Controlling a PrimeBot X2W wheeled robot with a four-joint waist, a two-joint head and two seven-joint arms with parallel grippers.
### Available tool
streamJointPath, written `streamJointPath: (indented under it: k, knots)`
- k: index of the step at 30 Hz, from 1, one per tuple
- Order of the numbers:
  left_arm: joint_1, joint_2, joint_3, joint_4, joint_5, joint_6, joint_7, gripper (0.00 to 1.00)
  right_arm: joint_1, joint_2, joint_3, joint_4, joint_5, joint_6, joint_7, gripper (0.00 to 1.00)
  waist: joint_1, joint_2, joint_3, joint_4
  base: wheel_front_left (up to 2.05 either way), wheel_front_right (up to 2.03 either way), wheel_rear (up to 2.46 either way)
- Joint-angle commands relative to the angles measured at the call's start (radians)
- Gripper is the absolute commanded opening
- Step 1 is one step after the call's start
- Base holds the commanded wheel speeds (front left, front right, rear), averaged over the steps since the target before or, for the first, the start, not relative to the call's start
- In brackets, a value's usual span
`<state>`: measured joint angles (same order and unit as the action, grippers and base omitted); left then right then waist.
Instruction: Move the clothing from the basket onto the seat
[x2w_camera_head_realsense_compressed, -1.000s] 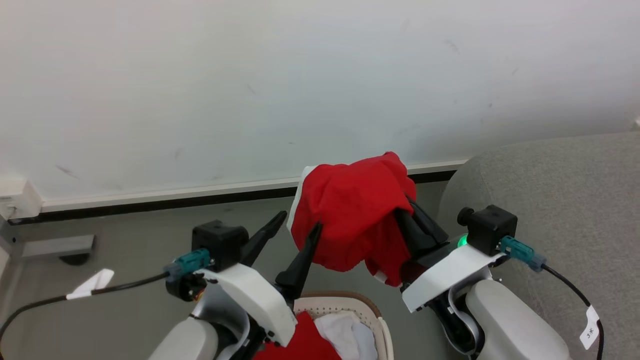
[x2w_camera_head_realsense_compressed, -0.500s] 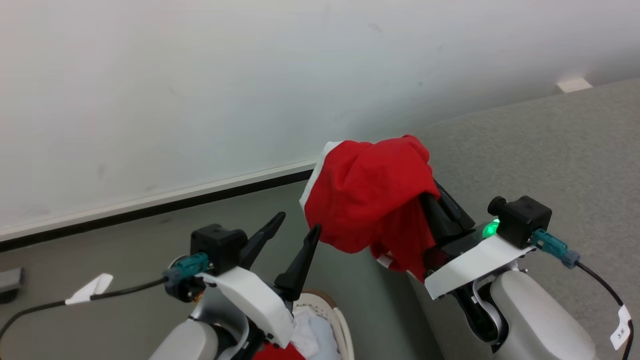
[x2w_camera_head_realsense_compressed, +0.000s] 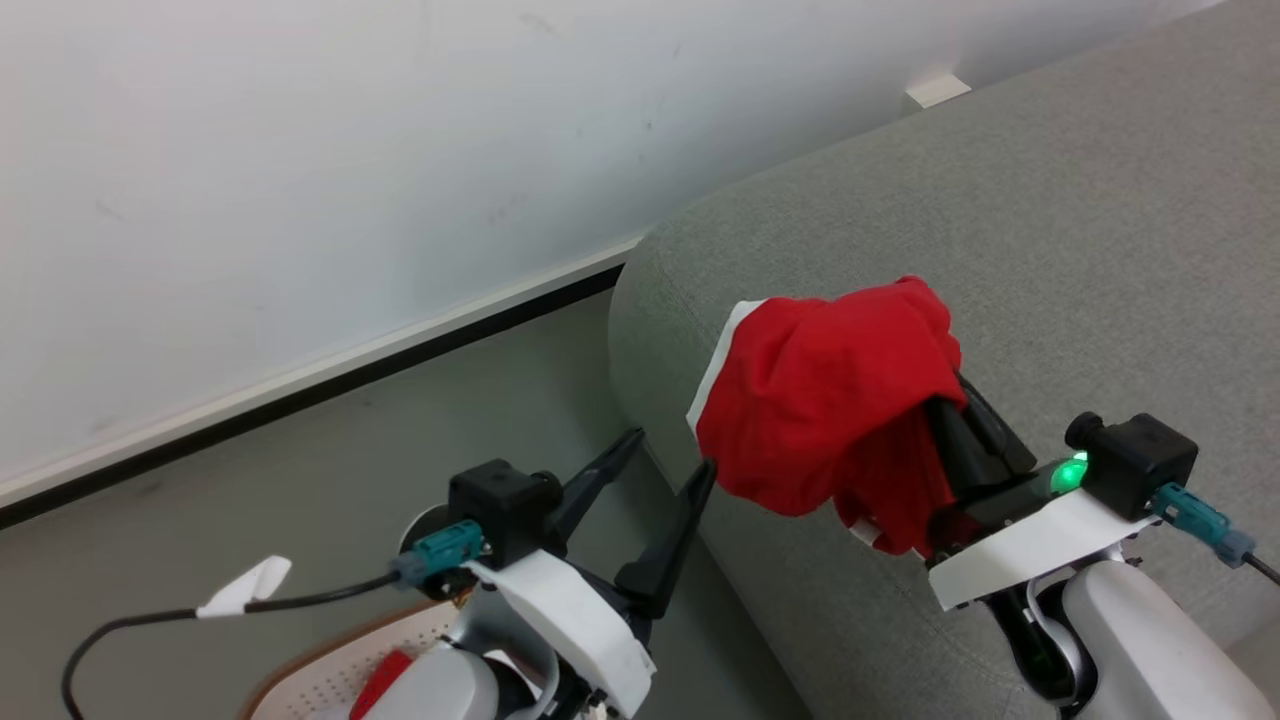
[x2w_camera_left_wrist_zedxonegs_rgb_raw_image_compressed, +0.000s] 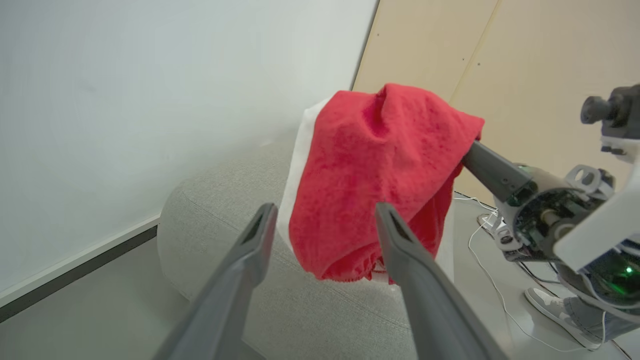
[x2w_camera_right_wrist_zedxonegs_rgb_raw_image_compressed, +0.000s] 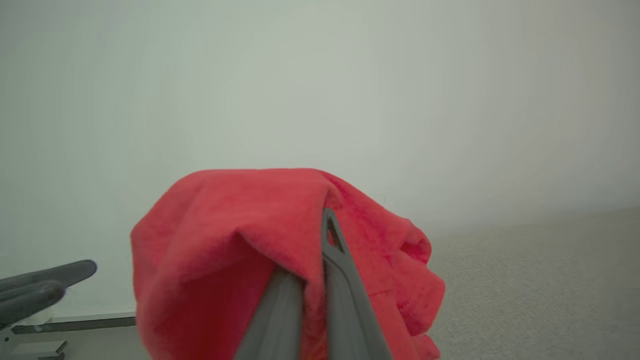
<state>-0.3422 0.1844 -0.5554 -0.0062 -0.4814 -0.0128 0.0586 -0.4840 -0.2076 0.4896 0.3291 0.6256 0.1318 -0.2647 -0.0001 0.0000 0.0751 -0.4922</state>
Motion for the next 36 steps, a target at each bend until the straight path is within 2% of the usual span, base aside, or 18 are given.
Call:
streamJointPath:
  k: [1, 6, 10, 12, 17, 23, 28, 29, 31, 32, 33, 36]
  knots:
    - [-0.014, 0.002, -0.005, 0.002, 0.019, -0.005, -0.003, 1.0, 0.004, -0.007, -0.017, -0.011, 0.003, -0.002, 0.0, 0.0, 0.0001, 0.0, 0.028, -0.008, 0.0, 0.0, 0.0]
    - [-0.08, -0.001, -0.039, -0.012, 0.055, -0.024, 0.01, 1.0, -0.049, -0.021, -0.14, -0.022, -0.015, -0.002, 0.0, 0.0, 0.0001, 0.0, 0.149, 0.039, 0.0, 0.0, 0.0]
    - [-0.163, -0.005, -0.061, -0.011, 0.083, -0.05, 0.022, 1.0, -0.149, -0.05, -0.283, 0.024, -0.057, -0.002, 0.0, 0.0, 0.0001, 0.0, 0.281, 0.107, 0.0, 0.0, 0.0]
    - [-0.183, -0.005, -0.066, -0.01, 0.086, -0.055, 0.024, 1.0, -0.181, -0.056, -0.316, 0.042, -0.064, -0.002, 0.0, 0.0, 0.0001, 0.0, 0.314, 0.124, 0.0, 0.0, 0.0]
    - [-0.324, -0.02, -0.103, -0.015, 0.118, -0.086, 0.037, 1.0, -0.404, -0.146, -0.517, 0.174, -0.143, -0.002, 0.01, 0.0, 0.0001, 0.0, 0.516, 0.226, 0.0, 0.0, 0.0]
    - [-0.457, -0.043, -0.147, 0.007, 0.128, -0.108, 0.005, 1.0, -0.651, -0.248, -0.717, 0.348, -0.319, -0.002, 0.052, 0.0, 0.0001, 0.0, 0.685, 0.33, 0.0, 0.0, 0.0]
    - [-0.506, -0.057, -0.184, 0.052, 0.132, -0.113, -0.044, 1.0, -0.739, -0.255, -0.888, 0.486, -0.494, -0.002, 0.041, 0.0, 0.0001, 0.0, 0.733, 0.394, 0.0, 0.0, 0.0]
    - [-0.509, -0.06, -0.191, 0.061, 0.133, -0.114, -0.054, 1.0, -0.745, -0.247, -0.922, 0.511, -0.523, -0.002, 0.036, 0.06, 0.0001, 0.0, 0.736, 0.403, 0.0, 0.0, 0.0]
    - [-0.512, -0.065, -0.201, 0.08, 0.122, -0.115, -0.068, 1.0, -0.74, -0.226, -0.978, 0.548, -0.587, -0.002, 0.023, 0.47, 0.0001, 0.0, 0.733, 0.411, 0.0, 0.0, 0.0]
    - [-0.514, -0.063, -0.202, 0.087, 0.118, -0.115, -0.073, 1.0, -0.731, -0.214, -0.997, 0.56, -0.622, -0.002, 0.019, 0.9, 0.0001, 0.0, 0.729, 0.411, 0.0, 0.0, 0.0]
    - [-0.514, -0.059, -0.201, 0.095, 0.114, -0.115, -0.079, 1.0, -0.721, -0.2, -1.009, 0.568, -0.652, -0.002, 0.013, 1.0, 0.0001, 0.0, 0.722, 0.407, 0.0, 0.0, 0.0]
    - [-0.504, -0.043, -0.189, 0.114, 0.108, -0.11, -0.088, 1.0, -0.694, -0.153, -1.014, 0.568, -0.72, -0.002, 0.005, 1.0, 0.0001, 0.0, 0.695, 0.384, 0.0, 0.0, 0.0]
